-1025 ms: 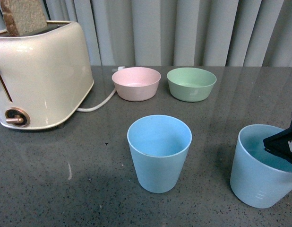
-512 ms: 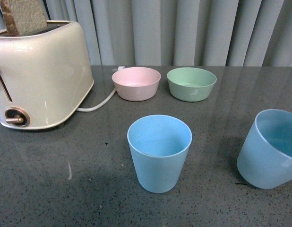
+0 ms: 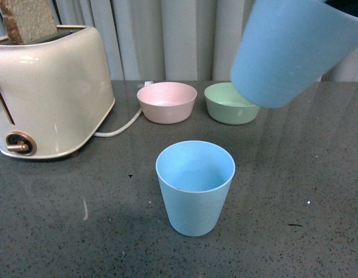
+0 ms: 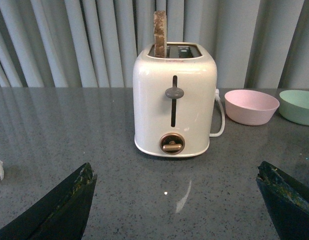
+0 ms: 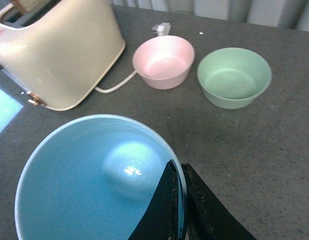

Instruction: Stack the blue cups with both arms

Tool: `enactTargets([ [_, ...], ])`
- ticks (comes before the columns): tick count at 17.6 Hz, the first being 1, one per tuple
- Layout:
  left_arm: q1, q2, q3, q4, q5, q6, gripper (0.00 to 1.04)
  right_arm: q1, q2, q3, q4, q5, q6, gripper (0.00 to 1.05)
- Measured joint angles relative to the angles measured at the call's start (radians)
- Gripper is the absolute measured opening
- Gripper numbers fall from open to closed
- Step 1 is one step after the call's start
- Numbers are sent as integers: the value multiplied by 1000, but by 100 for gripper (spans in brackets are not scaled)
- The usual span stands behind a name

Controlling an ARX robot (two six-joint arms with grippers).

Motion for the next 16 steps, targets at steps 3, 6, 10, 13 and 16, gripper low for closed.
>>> enactTargets([
  [3,0,0,0,0,0,0,98,127,67,44,-20,19,2,2],
  [6,0,0,0,0,0,0,98,182,134,46,-39,36,-11,2],
  [10,0,0,0,0,0,0,98,193,168,45,-35,67,-24,2],
  [13,0,0,0,0,0,0,98,194,186,45,-39,91,-35,2],
  [16,0,0,0,0,0,0,98,194,207,45,-36,100,-34,2],
])
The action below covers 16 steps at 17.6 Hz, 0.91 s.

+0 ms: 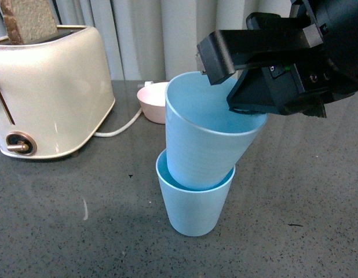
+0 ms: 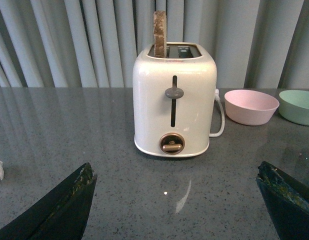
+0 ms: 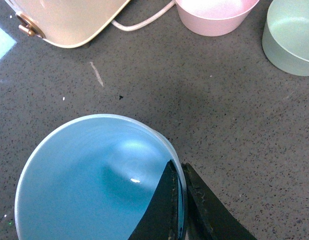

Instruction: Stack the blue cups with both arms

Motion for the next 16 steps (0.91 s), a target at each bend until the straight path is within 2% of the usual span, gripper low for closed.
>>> enactTargets([
  [3,0,0,0,0,0,0,98,6,4,0,6,-9,4,26],
  [4,0,0,0,0,0,0,98,5,4,4,10,-13,9,40],
  [6,0,0,0,0,0,0,98,-7,-6,9,26,-17,23,61],
  [9,0,0,0,0,0,0,98,-74,-90,11,94,-33,85,95],
  [10,0,0,0,0,0,0,98,-98,-118,10,112,-33,109,100],
  [11,0,0,0,0,0,0,98,-137,-156,-2,158,-44,140,97],
  [13,0,0,0,0,0,0,98,-222,-245,-85,244,-51,193,98],
  [16,0,0,0,0,0,0,98,-418,-405,-334,444,-81,280,98],
])
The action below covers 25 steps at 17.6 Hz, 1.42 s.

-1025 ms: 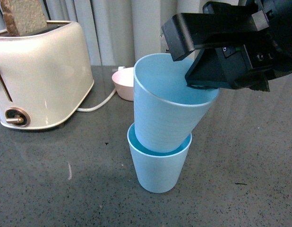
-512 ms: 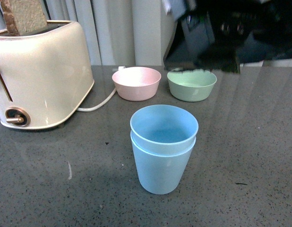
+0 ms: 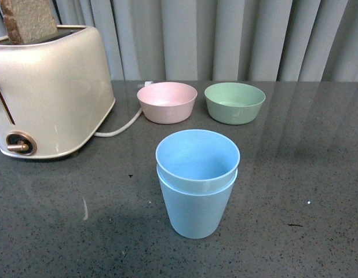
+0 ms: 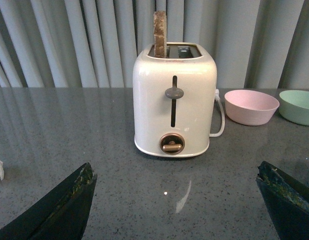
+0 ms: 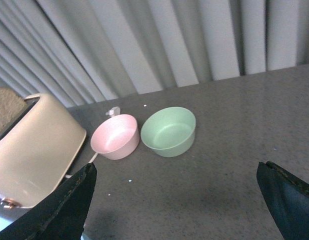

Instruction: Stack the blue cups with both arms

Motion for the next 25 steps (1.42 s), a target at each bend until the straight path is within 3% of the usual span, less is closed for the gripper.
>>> enactTargets([
  [3,0,0,0,0,0,0,98,-92,-131,-215,169,49,0,97],
  [4,0,0,0,0,0,0,98,-80,-159,-293,295,129,-65,89],
  [6,0,0,0,0,0,0,98,-79,-256,-438,393,173,-196,71],
  [10,0,0,0,0,0,0,98,-79,-530,-682,356,180,-283,23],
  [12,0,0,0,0,0,0,98,-79,-611,-695,294,181,-298,1],
  [25,0,0,0,0,0,0,98,-79,-853,-695,56,181,-299,2],
])
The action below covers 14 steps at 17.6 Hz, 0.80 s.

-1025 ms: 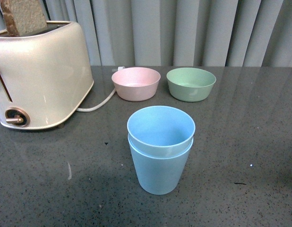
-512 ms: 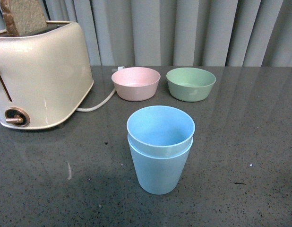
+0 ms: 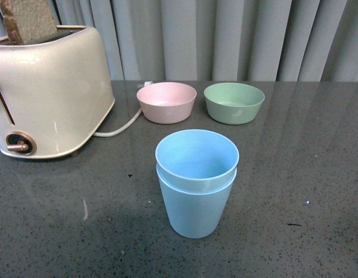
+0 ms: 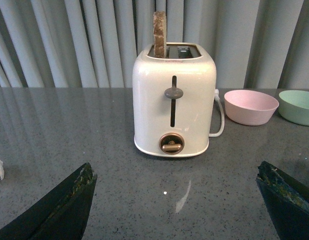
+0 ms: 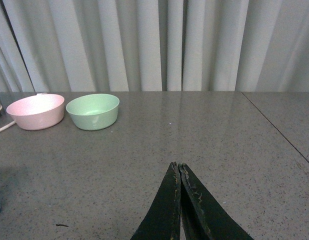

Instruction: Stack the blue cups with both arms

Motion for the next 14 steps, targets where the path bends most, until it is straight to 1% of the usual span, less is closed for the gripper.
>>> enactTargets([
  [1,0,0,0,0,0,0,98,0,-23,0,-34,0,0,2],
  [2,0,0,0,0,0,0,98,0,-98,1,-154,-2,0,2],
  [3,0,0,0,0,-1,0,98,0,-157,1,-195,1,0,2],
  [4,0,0,0,0,0,0,98,0,-178,2,-169,0,0,2],
  [5,0,0,0,1,0,0,98,0,-179,1,-195,2,0,2],
  [7,0,0,0,0,-1,0,98,0,-179,1,-185,2,0,2],
  [9,0,0,0,0,0,0,98,0,-179,1,-190,2,-1,5],
  [10,0,0,0,0,0,0,98,0,-178,1,-190,2,-1,9],
  [12,0,0,0,0,0,0,98,0,-178,1,-190,2,-1,29],
  [13,0,0,0,0,0,0,98,0,-179,1,-190,2,-1,53],
  [14,0,0,0,0,0,0,98,0,-179,1,-190,2,-1,88],
])
